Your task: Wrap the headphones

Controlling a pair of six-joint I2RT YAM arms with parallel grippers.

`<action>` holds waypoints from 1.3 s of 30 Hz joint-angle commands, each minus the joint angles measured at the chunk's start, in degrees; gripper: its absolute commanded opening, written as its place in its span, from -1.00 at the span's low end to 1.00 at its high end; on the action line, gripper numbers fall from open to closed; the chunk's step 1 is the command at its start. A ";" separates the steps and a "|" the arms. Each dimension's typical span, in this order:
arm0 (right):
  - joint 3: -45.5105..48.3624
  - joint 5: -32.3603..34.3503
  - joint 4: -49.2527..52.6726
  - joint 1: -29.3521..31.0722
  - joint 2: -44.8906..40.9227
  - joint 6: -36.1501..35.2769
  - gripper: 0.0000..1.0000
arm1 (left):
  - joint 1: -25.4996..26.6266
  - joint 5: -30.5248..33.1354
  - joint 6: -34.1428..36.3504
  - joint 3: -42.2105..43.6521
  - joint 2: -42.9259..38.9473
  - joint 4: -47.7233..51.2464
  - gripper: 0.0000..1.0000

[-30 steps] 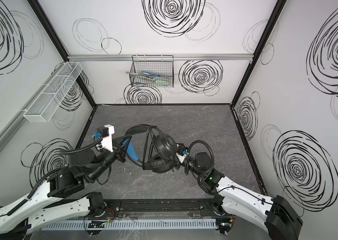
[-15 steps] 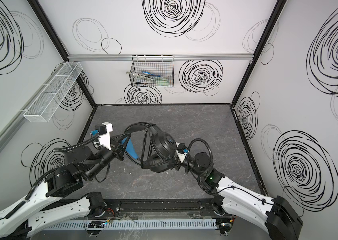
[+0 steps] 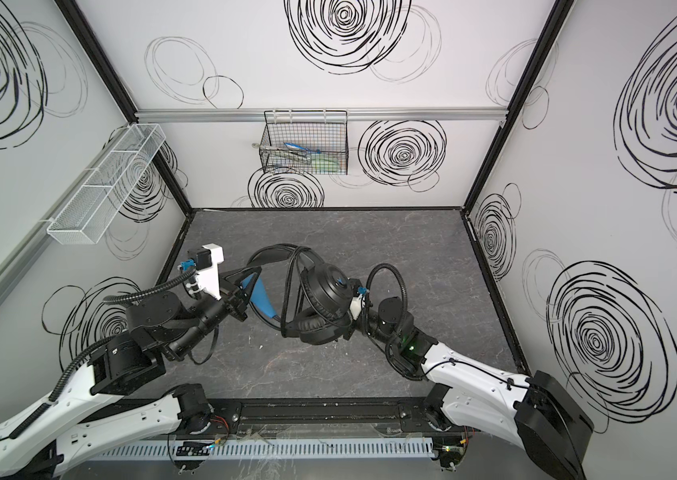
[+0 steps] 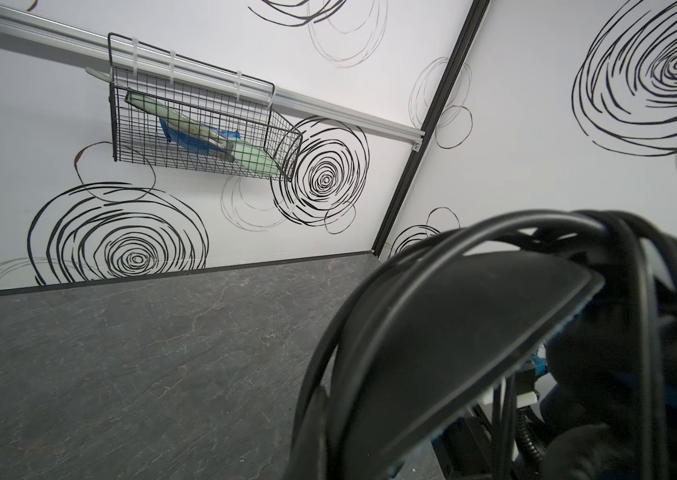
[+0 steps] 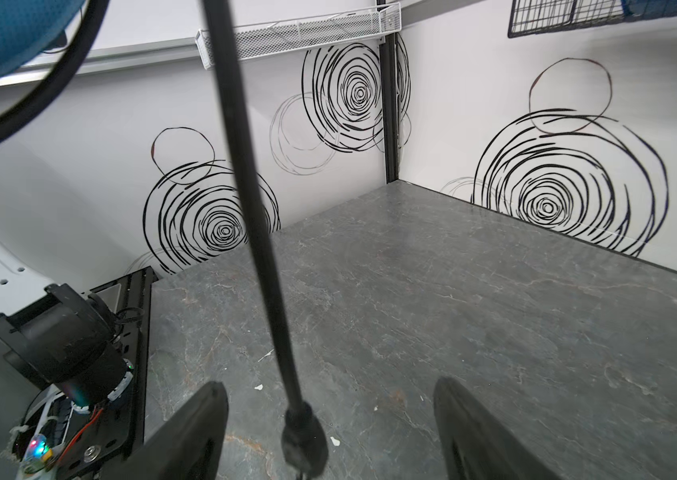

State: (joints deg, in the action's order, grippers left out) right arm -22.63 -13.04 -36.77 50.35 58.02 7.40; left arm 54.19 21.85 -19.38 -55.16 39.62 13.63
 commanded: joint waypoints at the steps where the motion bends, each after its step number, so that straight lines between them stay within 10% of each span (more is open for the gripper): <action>1: 1.07 1.04 -1.17 0.54 0.43 3.27 0.64 | -0.49 -0.86 -2.42 -3.29 -0.63 -7.67 -1.00; 29: 0.42 0.92 -14.23 2.13 15.72 3.79 0.40 | -0.62 -1.36 -2.60 -3.57 0.11 -8.28 -1.00; 39: 1.30 2.92 -12.90 2.12 14.86 3.08 -0.29 | -0.93 -1.20 -2.40 -3.82 0.20 -8.62 -1.00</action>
State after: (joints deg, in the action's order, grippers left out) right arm -20.95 -11.05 -47.97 52.23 73.38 10.17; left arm 53.82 20.78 -19.51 -55.83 40.60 13.54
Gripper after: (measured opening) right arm 0.372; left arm 0.088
